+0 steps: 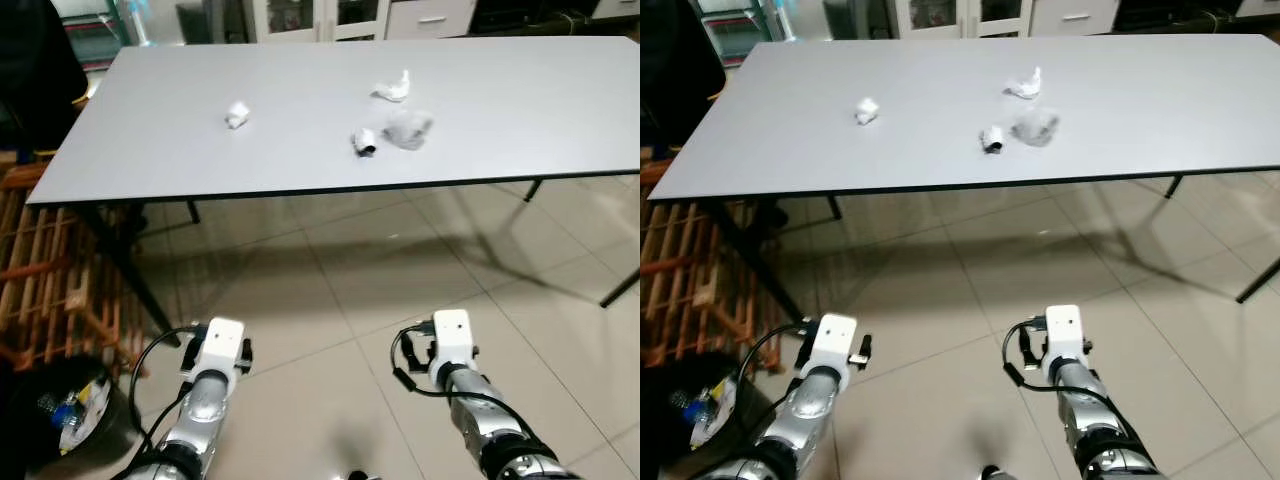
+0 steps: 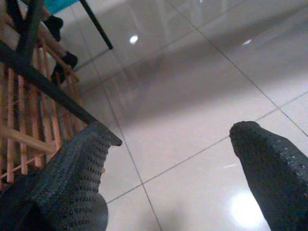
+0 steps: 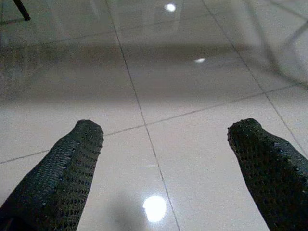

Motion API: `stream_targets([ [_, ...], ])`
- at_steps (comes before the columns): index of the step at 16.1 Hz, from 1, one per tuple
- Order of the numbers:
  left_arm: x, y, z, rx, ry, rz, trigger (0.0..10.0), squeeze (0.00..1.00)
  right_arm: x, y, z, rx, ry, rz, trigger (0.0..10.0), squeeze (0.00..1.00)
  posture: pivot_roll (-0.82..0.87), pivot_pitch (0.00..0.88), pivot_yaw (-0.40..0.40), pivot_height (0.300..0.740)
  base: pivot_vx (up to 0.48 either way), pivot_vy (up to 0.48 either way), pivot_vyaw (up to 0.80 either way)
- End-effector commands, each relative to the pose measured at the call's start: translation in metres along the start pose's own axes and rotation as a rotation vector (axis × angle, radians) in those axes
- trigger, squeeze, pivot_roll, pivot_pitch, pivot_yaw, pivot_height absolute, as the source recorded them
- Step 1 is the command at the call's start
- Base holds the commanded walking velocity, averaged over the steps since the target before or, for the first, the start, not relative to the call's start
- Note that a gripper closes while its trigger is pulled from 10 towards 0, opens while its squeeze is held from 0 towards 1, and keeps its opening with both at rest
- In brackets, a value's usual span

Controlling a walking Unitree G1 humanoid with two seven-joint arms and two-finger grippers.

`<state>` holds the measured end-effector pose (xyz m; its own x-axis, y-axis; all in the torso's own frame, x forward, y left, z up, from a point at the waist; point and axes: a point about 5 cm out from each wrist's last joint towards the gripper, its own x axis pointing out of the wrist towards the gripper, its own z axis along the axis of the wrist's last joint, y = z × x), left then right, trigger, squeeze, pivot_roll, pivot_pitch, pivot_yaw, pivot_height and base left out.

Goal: Picking trash to rubbish bin

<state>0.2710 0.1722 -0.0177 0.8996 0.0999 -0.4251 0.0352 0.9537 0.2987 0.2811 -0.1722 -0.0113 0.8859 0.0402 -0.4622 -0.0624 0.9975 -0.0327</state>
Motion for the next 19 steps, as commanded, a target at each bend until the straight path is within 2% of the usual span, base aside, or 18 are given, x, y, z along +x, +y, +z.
stream_targets([
  [1,0.005,0.002,0.014,0.014,-0.056,0.003,10.0,0.00,0.005,-0.001,0.021,-0.001,-0.089,-0.013,10.0,0.00,-0.02,0.067,0.025,0.740,0.000,0.000,0.00],
  [3,0.012,0.002,0.044,0.024,-0.172,0.010,10.0,0.00,0.009,-0.005,0.046,0.005,-0.187,-0.036,10.0,0.00,-0.03,0.067,0.027,0.740,0.000,0.000,0.00],
  [6,0.019,0.010,0.108,-0.042,-0.399,0.059,10.0,0.00,0.010,-0.010,0.100,-0.002,-0.396,-0.064,10.0,0.00,-0.03,0.066,0.028,0.740,0.000,0.000,0.00],
  [7,0.018,0.012,0.119,-0.052,-0.438,0.065,10.0,0.00,0.009,-0.010,0.111,-0.003,-0.436,-0.067,10.0,0.00,-0.03,0.064,0.029,0.740,0.000,0.000,0.00],
  [8,0.017,0.015,0.139,-0.071,-0.507,0.073,10.0,0.00,0.007,-0.009,0.131,-0.002,-0.508,-0.069,10.0,0.00,-0.03,0.063,0.029,0.740,0.000,0.000,0.00],
  [9,0.016,0.016,0.149,-0.080,-0.539,0.076,10.0,0.00,0.005,-0.008,0.140,-0.010,-0.543,-0.072,10.0,0.00,-0.03,0.062,0.030,0.740,0.000,0.000,0.00],
  [10,0.010,0.019,0.177,-0.106,-0.636,0.081,10.0,0.00,-0.002,-0.008,0.170,0.008,-0.652,-0.093,10.0,0.00,-0.03,0.056,0.032,0.740,0.000,0.000,0.00],
  [14,0.003,0.021,0.197,-0.122,-0.701,0.077,10.0,0.00,-0.014,-0.008,0.199,0.020,-0.769,-0.127,10.0,0.00,-0.04,0.049,0.034,0.740,0.000,0.000,0.00],
  [16,-0.003,0.020,0.203,-0.126,-0.725,0.070,10.0,0.00,-0.026,-0.003,0.216,0.021,-0.846,-0.148,10.0,0.00,-0.04,0.034,0.038,0.740,0.000,0.000,0.00],
  [19,-0.006,0.019,0.199,-0.115,-0.717,0.063,10.0,0.00,-0.029,0.009,0.215,0.024,-0.842,-0.101,10.0,0.00,-0.04,0.023,0.039,0.740,0.000,0.000,0.00],
])
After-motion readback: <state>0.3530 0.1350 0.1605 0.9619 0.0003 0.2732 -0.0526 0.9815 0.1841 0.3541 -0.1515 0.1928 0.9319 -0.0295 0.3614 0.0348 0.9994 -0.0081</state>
